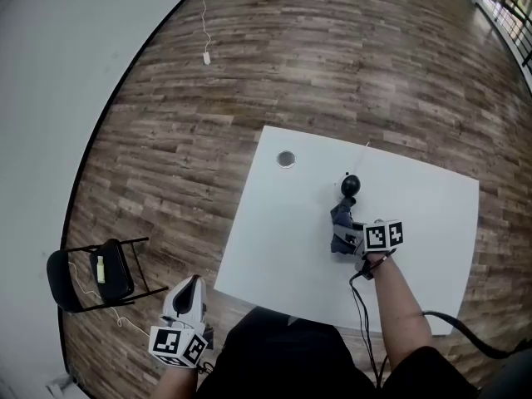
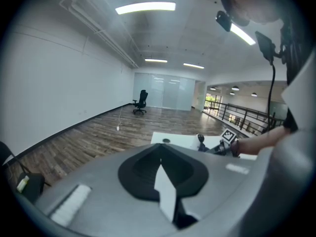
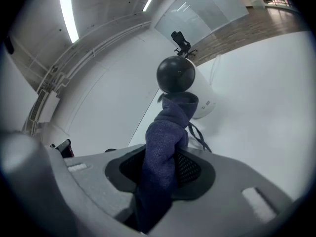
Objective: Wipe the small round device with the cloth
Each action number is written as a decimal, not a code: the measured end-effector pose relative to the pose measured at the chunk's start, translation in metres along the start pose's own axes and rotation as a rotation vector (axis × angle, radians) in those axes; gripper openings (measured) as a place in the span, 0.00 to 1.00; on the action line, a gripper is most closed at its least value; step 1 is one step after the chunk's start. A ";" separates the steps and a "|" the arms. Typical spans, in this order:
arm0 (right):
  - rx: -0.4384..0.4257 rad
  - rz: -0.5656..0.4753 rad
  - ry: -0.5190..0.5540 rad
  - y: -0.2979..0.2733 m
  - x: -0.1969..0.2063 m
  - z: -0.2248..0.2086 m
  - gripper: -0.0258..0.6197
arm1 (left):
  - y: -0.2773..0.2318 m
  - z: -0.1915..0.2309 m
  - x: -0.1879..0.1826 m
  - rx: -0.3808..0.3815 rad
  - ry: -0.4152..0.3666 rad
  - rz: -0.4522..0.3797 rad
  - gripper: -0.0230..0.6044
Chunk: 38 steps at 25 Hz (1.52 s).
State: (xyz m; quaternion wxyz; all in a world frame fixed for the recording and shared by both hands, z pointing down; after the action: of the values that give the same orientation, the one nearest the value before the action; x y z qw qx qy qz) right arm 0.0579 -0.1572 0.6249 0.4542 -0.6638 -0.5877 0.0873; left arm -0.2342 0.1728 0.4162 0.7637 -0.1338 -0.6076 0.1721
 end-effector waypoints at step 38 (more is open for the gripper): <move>0.320 -0.022 0.093 0.033 -0.048 0.029 0.24 | -0.158 0.037 -0.009 0.517 -0.113 -0.034 0.05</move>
State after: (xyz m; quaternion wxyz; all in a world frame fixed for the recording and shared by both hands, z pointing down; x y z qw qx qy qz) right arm 0.0479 -0.1802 0.5648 0.5818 -0.5798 -0.5519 0.1442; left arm -0.2563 0.0261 0.4822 0.7402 0.0857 -0.5872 0.3161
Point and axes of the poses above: the fingertips, and each gripper's own axes: y backward along the fingers, z to its left, x out of its underside, the point moved 8 cm from there along y, backward along the fingers, and after that the axes turned 14 degrees about x, right-handed, at the moved point
